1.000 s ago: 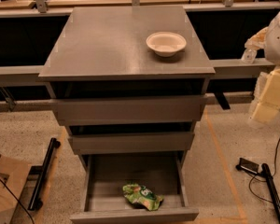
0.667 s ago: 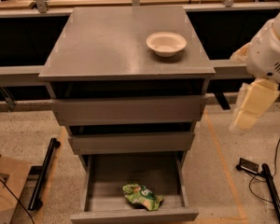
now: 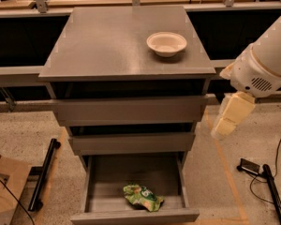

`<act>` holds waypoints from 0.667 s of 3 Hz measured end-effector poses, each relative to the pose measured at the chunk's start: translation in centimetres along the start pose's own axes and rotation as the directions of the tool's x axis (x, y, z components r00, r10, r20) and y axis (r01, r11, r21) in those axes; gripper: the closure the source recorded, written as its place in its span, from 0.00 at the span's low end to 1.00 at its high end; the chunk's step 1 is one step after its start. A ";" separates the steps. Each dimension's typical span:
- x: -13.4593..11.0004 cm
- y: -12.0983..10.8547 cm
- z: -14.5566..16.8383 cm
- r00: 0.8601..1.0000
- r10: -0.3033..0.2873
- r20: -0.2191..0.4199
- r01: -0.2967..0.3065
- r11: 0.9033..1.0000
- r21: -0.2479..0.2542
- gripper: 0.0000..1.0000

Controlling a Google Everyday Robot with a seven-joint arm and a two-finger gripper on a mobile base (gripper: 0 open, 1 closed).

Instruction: Pick green rice chip bag from bottom drawer and place on counter

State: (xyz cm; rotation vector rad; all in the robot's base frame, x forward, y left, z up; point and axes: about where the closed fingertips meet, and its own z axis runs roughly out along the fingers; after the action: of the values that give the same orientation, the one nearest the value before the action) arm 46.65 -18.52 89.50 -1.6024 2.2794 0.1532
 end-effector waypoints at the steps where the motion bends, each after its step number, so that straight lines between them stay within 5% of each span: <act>1: 0.3 0.2 0.7 0.999 0.024 -0.039 -0.025 1.000 -0.004 0.00; 2: 1.5 1.4 5.0 0.985 0.170 -0.041 -0.172 0.984 -0.044 0.00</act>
Offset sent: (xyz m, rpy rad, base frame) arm 0.0042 0.0167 -0.1449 0.1401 0.1836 -0.4440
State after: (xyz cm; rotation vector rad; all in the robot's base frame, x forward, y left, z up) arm 46.03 -17.93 84.18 -1.4414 2.4591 0.2232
